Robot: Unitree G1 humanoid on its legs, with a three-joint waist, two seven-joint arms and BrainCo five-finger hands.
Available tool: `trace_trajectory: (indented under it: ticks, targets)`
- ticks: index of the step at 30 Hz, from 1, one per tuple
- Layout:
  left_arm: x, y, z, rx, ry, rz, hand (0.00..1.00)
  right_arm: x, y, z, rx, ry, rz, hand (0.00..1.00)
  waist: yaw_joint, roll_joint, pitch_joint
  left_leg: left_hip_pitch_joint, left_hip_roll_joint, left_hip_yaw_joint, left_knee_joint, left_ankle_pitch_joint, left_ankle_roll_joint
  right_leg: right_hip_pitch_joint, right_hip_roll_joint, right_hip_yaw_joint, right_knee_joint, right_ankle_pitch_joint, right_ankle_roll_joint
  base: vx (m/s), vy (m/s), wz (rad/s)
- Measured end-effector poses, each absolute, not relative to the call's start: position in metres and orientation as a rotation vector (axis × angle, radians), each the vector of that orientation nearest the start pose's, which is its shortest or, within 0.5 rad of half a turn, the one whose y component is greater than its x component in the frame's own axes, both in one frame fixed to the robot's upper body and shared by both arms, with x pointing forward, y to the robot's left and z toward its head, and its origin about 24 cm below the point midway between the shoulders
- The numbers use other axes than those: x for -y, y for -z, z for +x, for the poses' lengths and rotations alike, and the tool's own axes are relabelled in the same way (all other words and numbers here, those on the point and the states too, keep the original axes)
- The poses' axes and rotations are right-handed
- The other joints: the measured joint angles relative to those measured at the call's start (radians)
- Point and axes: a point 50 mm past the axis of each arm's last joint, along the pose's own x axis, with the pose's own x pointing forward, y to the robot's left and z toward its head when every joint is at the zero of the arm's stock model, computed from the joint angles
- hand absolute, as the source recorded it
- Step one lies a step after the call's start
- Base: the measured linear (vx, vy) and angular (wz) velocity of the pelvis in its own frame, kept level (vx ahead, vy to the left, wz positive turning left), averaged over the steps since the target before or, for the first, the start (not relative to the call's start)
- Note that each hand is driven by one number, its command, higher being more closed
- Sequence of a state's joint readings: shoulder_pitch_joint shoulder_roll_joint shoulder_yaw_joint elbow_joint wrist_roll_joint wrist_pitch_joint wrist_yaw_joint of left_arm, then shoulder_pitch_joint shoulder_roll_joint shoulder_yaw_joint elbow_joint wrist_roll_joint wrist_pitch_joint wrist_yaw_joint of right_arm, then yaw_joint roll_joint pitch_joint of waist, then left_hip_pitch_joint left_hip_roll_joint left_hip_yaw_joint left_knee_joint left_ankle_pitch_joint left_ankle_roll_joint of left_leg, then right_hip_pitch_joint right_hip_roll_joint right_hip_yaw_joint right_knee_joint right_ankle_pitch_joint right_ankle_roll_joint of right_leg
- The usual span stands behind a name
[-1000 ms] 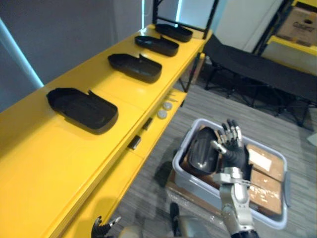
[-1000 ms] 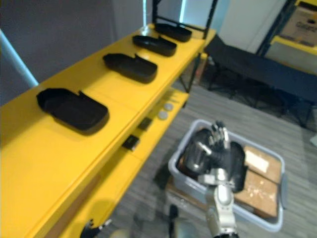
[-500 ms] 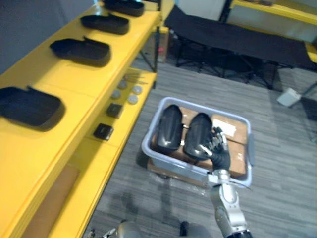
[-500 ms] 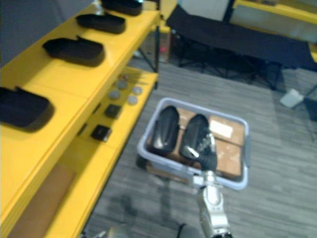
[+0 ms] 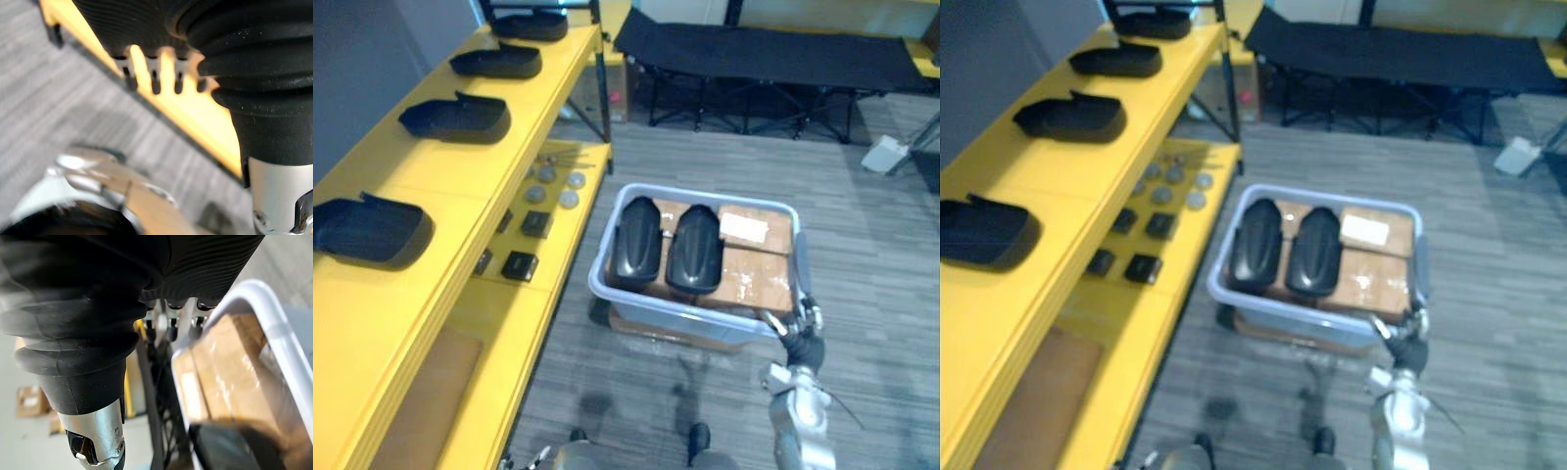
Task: Walk over and take plastic housings, then place them on the shelf
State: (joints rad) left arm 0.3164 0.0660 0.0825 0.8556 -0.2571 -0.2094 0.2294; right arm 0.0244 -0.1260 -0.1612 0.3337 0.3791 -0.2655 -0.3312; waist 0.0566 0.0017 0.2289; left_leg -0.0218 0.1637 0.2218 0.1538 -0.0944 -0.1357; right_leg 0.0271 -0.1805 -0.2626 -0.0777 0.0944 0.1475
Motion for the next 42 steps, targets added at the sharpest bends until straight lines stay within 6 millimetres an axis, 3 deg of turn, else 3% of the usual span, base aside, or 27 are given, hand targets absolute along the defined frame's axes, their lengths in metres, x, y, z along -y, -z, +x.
trace_trajectory:
  ticks: [3,5,7,8,10,15,21,28,31,39,42]
  targets:
    - [-0.214,0.14,0.078,-0.849,-0.53,-0.083,0.0,0.265,0.009,0.242,-0.098,0.684,0.211,0.0,0.016,0.0,0.051,-0.065,-0.02,-0.054,0.054,-0.014,0.018,-0.005,-0.019,-0.042,-0.001,0.017,0.011,-0.06,0.074,0.41]
    - [-0.214,0.135,0.092,-0.805,-0.528,-0.104,0.0,0.276,-0.004,0.259,-0.068,0.731,0.215,0.0,0.027,0.0,0.089,-0.112,-0.033,-0.084,0.088,-0.019,0.027,-0.018,-0.03,-0.066,0.001,0.028,0.015,-0.08,0.082,0.42]
    - [-0.214,0.131,0.105,-0.774,-0.524,-0.136,0.0,0.293,-0.03,0.283,-0.006,0.793,0.199,0.0,0.05,0.007,0.14,-0.177,-0.048,-0.127,0.136,-0.024,0.036,-0.037,-0.041,-0.094,0.009,0.04,0.02,-0.12,0.092,0.47]
    - [-0.213,0.131,0.106,-0.768,-0.521,-0.138,0.0,0.296,-0.038,0.29,0.012,0.809,0.205,0.0,0.053,0.007,0.152,-0.189,-0.051,-0.133,0.143,-0.025,0.037,-0.045,-0.044,-0.098,0.014,0.04,0.021,-0.13,0.093,0.32]
    - [-0.212,0.13,0.108,-0.769,-0.517,-0.149,0.0,0.312,-0.071,0.309,0.089,0.855,0.187,0.0,0.082,0.017,0.202,-0.23,-0.059,-0.152,0.177,-0.03,0.046,-0.065,-0.052,-0.109,0.035,0.042,0.022,-0.08,0.069,0.23]
    - [-0.21,0.136,0.097,-0.82,-0.518,-0.16,0.0,0.345,-0.117,0.327,0.139,0.931,0.15,0.0,0.105,0.047,0.233,-0.309,-0.081,-0.19,0.223,-0.035,0.056,-0.115,-0.073,-0.144,0.072,0.041,0.022,-0.07,0.06,0.23]
    - [-0.196,0.145,0.088,-0.864,-0.451,-0.177,0.0,0.389,-0.166,0.326,0.128,1.054,0.098,0.0,0.127,0.111,0.269,-0.371,-0.107,-0.215,0.275,-0.044,0.072,-0.154,-0.1,-0.162,0.114,0.038,0.027,-0.07,0.075,0.11]
    - [-0.18,0.148,0.087,-0.882,-0.366,-0.196,0.0,0.42,-0.185,0.308,0.008,1.281,0.113,0.0,0.152,0.153,0.283,-0.419,-0.129,-0.237,0.292,-0.039,0.08,-0.192,-0.123,-0.187,0.145,0.033,0.032,-0.05,0.048,0.12]
    - [-0.176,0.149,0.085,-0.895,-0.342,-0.196,0.0,0.424,-0.196,0.307,-0.01,1.29,0.123,0.0,0.149,0.17,0.283,-0.437,-0.139,-0.235,0.293,-0.034,0.086,-0.221,-0.14,-0.186,0.174,0.023,0.039,-0.05,0.041,0.04]
    - [-0.164,0.152,0.082,-0.92,-0.293,-0.229,0.0,0.429,-0.2,0.306,-0.095,1.258,0.078,0.0,0.156,0.201,0.275,-0.483,-0.154,-0.222,0.3,-0.029,0.094,-0.3,-0.172,-0.174,0.236,0.006,0.04,-0.03,0.024,-0.02]
    - [-0.159,0.152,0.083,-0.915,-0.277,-0.246,0.0,0.439,-0.214,0.296,-0.088,1.288,-0.014,0.0,0.175,0.229,0.255,-0.508,-0.166,-0.233,0.315,-0.032,0.096,-0.331,-0.189,-0.177,0.278,-0.008,0.04,-0.04,0.017,0.06]
